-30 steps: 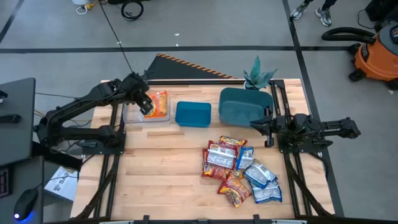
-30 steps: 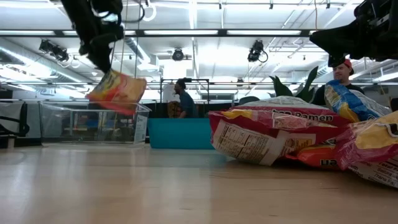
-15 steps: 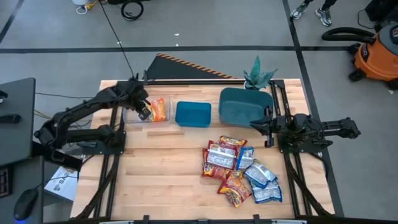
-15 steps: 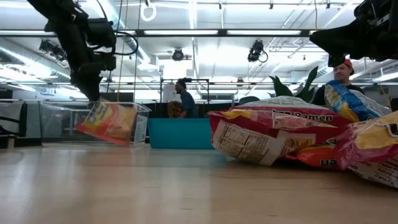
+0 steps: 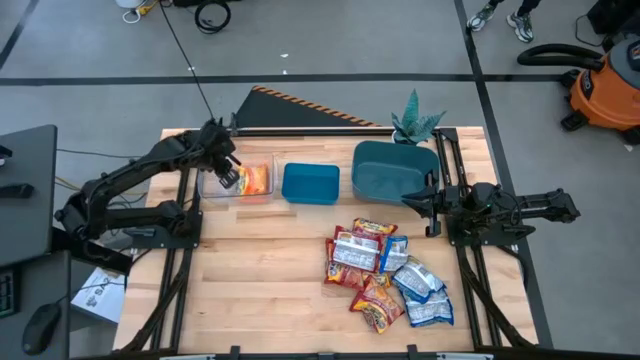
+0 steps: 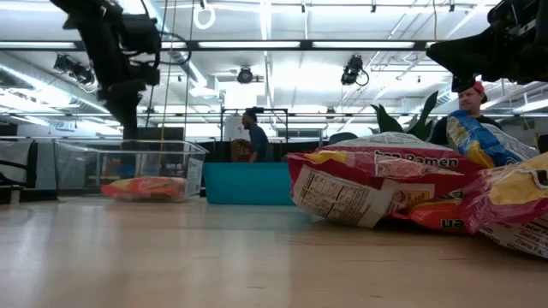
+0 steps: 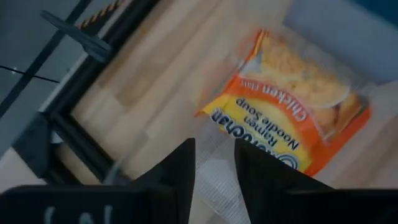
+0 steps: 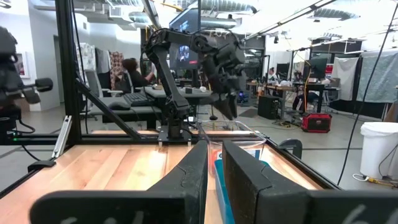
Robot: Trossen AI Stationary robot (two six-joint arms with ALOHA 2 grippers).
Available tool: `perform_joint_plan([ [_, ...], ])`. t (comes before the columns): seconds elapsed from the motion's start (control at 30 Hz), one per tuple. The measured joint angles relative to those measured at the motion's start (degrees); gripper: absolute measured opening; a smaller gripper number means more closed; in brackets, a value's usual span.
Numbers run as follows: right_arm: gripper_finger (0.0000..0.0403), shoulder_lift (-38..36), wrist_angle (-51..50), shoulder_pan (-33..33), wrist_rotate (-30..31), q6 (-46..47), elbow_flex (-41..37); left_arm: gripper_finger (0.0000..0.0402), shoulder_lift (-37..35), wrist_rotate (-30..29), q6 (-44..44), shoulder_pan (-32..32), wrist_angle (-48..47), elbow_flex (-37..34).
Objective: Sort Maruchan noodles
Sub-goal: Put the red noodle pack into the dark blue bin
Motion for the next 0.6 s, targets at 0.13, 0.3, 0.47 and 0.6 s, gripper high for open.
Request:
perform_joint_plan([
  [0.13,0.0055,0.0,0.0,0.0,0.0,0.0,0.0,0.0125,0.0,8.2,-0.8,-3.2,1.5,2.4],
  [0.3,0.0055,0.0,0.0,0.0,0.0,0.0,0.0,0.0125,0.0,16.7,-4.5,-13.2,11.6,1.3],
  [0.47,0.0055,0.0,0.0,0.0,0.0,0.0,0.0,0.0125,1.1,12.9,-8.5,-24.9,21.9,0.1],
  [0.6,0.0055,0.0,0.0,0.0,0.0,0.0,0.0,0.0125,4.4,11.5,-13.1,-32.0,28.7,0.0],
])
